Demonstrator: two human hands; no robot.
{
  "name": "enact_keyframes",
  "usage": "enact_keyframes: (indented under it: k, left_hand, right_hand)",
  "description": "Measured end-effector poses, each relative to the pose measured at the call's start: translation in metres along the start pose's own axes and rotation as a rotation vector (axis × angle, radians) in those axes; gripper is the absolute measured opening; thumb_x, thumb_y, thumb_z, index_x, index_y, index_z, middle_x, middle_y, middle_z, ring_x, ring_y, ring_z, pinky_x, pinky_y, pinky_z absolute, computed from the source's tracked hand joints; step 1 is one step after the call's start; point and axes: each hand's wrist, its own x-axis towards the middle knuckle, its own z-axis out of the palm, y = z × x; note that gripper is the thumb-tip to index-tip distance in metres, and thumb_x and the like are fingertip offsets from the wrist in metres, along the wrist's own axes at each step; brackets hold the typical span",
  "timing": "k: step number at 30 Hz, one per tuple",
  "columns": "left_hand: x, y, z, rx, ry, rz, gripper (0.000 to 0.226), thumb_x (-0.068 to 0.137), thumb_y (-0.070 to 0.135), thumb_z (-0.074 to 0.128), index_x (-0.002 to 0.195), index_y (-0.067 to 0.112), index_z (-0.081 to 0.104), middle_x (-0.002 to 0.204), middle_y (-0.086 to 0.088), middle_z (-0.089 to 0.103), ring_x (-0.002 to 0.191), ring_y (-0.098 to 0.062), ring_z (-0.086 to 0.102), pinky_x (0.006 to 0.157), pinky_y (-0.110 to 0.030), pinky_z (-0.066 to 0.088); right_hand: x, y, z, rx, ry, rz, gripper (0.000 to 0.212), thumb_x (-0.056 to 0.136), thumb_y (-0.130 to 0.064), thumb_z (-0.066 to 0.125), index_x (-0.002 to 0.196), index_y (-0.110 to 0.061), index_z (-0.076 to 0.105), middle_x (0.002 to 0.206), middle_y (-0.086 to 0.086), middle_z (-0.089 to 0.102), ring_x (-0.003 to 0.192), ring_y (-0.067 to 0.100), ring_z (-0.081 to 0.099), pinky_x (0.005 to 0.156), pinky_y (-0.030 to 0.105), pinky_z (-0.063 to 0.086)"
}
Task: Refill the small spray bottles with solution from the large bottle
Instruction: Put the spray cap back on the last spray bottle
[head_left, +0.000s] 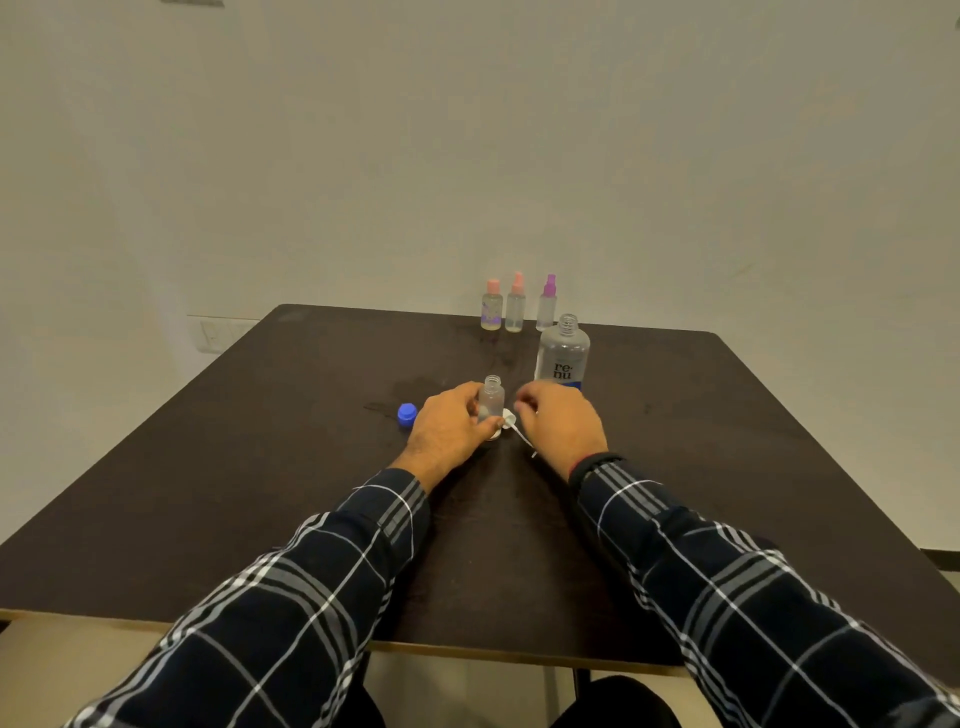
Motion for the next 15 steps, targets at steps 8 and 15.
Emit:
enact_keyframes:
  k: [8,15]
  left_hand:
    - [-0.008,-0.009,-0.009,-0.003,0.015,-0.004,0.044,0.088,0.039,0.072,0.128,0.024,0.060,0.106,0.008,0.067,0.095,-0.008,0.061,0.083,-0.024,0.047]
    - [-0.013,-0.009,-0.012,-0.006,0.012,0.008,0.046,0.090,0.035,0.072,0.132,0.024,0.057,0.113,0.005,0.068,0.096,-0.007,0.059,0.084,-0.022,0.044]
  right_hand:
    - [0.015,-0.026,0.020,-0.261,-0.144,0.046,0.024,0.098,-0.024,0.054,0.118,-0.016,0.065,0.115,0.008,0.066,0.105,0.030,0.065,0.086,0.043,0.055]
    - [0.016,-0.019,0.022,0.104,0.007,0.010,0.032,0.096,-0.014,0.057,0.127,-0.015,0.062,0.123,0.009,0.062,0.112,0.026,0.060,0.098,0.037,0.048]
